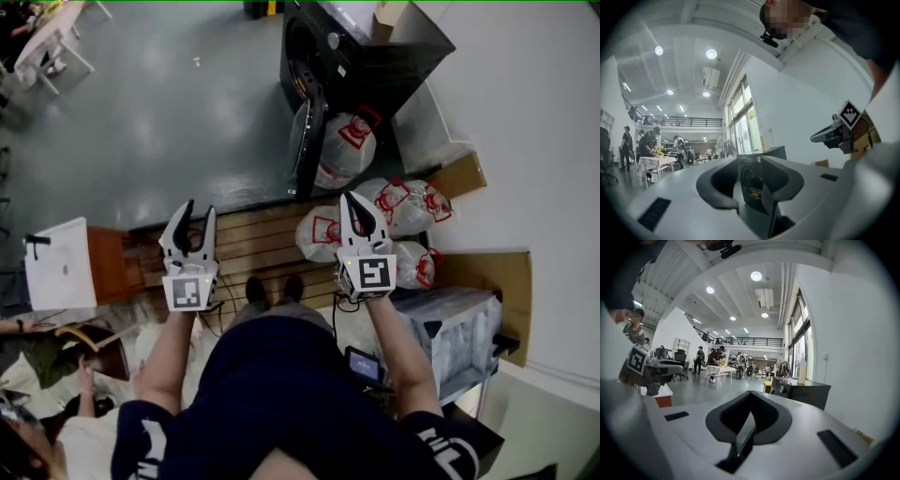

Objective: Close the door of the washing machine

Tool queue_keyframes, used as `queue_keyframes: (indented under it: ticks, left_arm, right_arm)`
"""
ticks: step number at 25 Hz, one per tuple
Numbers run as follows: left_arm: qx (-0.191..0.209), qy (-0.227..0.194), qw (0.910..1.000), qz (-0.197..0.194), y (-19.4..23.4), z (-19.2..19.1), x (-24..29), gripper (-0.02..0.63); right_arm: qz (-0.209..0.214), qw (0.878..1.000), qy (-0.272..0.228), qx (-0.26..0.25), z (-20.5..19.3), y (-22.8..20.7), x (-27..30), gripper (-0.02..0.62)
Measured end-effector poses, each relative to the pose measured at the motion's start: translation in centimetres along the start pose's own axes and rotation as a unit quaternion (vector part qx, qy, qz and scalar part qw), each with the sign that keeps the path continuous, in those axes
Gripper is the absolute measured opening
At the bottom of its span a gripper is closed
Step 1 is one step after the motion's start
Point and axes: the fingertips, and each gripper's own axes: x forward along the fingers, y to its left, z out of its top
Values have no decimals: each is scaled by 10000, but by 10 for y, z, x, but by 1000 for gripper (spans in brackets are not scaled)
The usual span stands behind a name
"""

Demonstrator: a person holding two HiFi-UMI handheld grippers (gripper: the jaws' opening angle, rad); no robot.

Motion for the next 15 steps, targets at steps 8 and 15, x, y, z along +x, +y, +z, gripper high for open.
queue_keyframes:
  ticks: [8,15]
  left_arm:
    - [-64,198,9992,-328,-20,-14,13,238]
    - [-50,236,9986,-480,-31,-21,21,270]
  right_arm:
    - [-34,10000,39,74,-11,-6,-8,20]
    - [-129,9998,88,116,-18,-16,-13,20]
